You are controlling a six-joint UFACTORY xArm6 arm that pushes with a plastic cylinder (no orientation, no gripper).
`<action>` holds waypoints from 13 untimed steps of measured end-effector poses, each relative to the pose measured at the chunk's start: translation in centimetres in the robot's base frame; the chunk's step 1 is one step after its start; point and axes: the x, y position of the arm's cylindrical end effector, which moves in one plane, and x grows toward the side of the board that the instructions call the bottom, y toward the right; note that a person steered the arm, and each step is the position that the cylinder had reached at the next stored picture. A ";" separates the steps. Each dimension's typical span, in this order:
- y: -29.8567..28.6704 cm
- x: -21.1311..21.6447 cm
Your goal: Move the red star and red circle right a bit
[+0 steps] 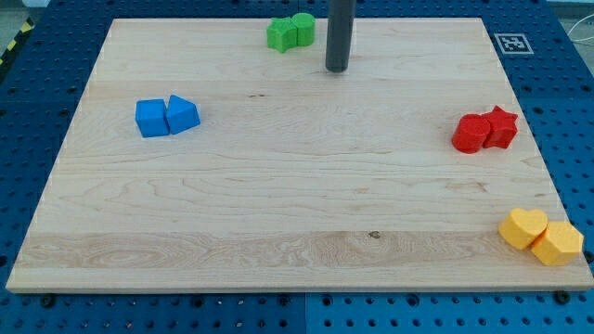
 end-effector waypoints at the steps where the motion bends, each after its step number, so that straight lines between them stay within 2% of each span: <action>1: 1.5 4.5; 2: 3.1 8.6; 3: 4.2 9.5; 8: 8.8 9.5; 11: 16.5 9.7; 13: 18.1 11.0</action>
